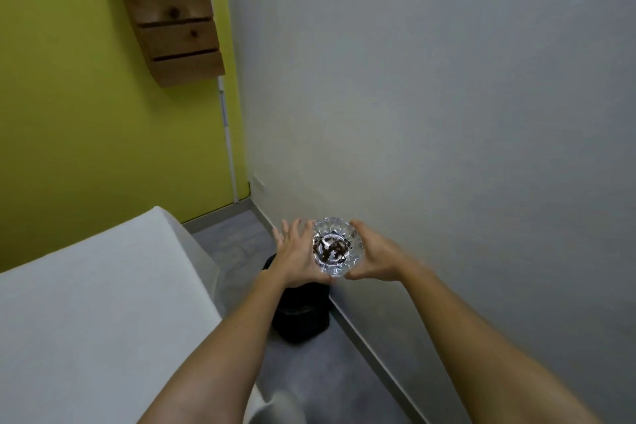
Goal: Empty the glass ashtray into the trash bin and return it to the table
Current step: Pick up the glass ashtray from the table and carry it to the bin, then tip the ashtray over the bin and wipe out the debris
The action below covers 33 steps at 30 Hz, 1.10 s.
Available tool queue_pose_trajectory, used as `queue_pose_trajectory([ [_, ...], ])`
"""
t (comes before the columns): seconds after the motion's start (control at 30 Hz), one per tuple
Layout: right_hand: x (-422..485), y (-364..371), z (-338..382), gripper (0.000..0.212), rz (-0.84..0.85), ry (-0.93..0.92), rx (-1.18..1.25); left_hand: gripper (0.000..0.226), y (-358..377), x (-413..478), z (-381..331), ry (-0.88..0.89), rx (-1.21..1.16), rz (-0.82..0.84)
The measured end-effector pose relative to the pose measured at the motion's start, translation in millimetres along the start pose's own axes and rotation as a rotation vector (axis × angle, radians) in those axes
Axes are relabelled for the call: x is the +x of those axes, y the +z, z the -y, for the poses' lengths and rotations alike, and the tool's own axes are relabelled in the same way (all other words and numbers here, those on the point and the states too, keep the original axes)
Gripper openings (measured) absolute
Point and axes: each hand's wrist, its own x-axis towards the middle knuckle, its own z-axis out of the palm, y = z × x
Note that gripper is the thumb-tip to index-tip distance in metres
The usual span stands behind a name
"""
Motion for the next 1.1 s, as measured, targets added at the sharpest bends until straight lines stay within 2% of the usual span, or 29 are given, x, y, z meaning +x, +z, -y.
queue_pose_trajectory([
  [0.1,22,1,-10,0.108,0.049,-0.039,0.013,0.140,5,12,4,-0.051,-0.001,0.012],
  [0.27,58,5,-35,0.096,0.119,-0.128,0.140,0.138,17,32,8,-0.119,0.031,-0.044],
  [0.47,103,23,-71,0.104,0.232,-0.210,0.230,0.137,44,52,9,-0.265,0.057,-0.058],
  [0.6,139,49,-100,0.101,0.237,-0.248,0.284,0.137,76,83,25,-0.324,0.069,-0.065],
  [0.9,242,180,-210,0.090,0.334,-0.319,0.358,0.131,245,170,107,-0.424,-0.008,-0.146],
  [1.1,300,293,-276,0.095,0.329,-0.377,0.444,0.136,355,212,186,-0.444,-0.021,-0.205],
])
